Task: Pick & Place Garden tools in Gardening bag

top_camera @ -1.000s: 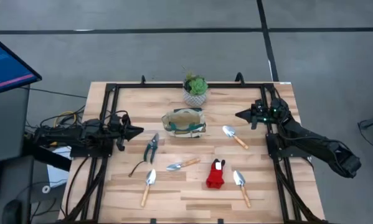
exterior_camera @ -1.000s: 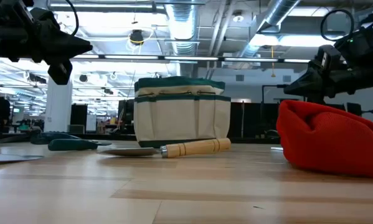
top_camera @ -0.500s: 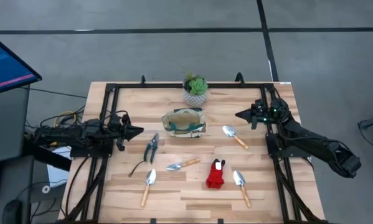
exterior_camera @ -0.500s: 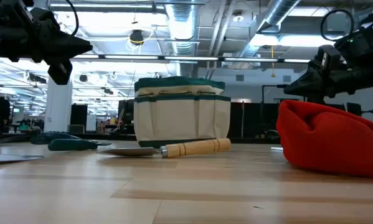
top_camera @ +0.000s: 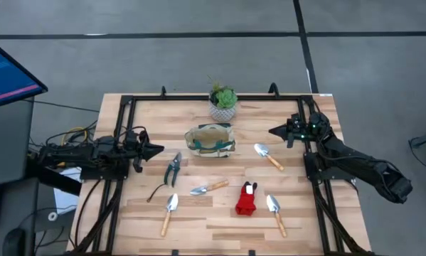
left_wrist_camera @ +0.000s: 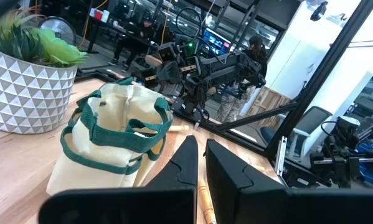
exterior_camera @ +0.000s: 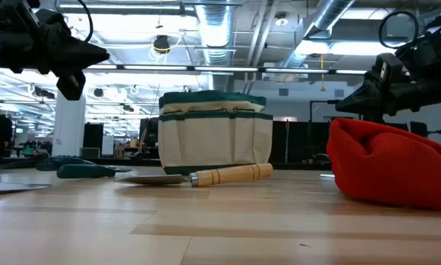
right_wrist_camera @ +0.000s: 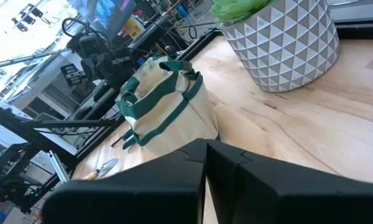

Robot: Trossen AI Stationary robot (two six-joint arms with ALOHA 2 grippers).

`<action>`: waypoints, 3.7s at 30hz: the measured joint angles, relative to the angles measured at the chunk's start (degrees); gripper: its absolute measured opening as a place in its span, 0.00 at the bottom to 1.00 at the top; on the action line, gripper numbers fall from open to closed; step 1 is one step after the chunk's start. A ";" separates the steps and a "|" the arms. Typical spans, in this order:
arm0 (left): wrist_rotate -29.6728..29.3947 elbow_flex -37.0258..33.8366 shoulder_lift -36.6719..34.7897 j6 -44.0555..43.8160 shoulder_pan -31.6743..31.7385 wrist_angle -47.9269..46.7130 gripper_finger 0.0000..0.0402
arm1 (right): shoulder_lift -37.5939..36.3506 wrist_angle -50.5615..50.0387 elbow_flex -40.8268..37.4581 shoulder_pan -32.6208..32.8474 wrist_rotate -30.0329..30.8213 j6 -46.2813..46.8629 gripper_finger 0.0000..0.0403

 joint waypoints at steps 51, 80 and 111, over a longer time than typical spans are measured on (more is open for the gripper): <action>-2.63 0.00 -0.01 -3.18 0.05 15.87 0.01 | 0.84 14.12 32.11 15.98 -1.84 30.68 0.08; -0.60 0.00 -0.01 -8.85 0.04 15.76 0.18 | 43.58 -88.60 70.31 71.34 30.89 51.92 0.40; 1.69 0.04 5.20 -10.51 0.04 15.38 0.48 | 76.69 -63.38 70.34 74.79 39.58 64.46 0.70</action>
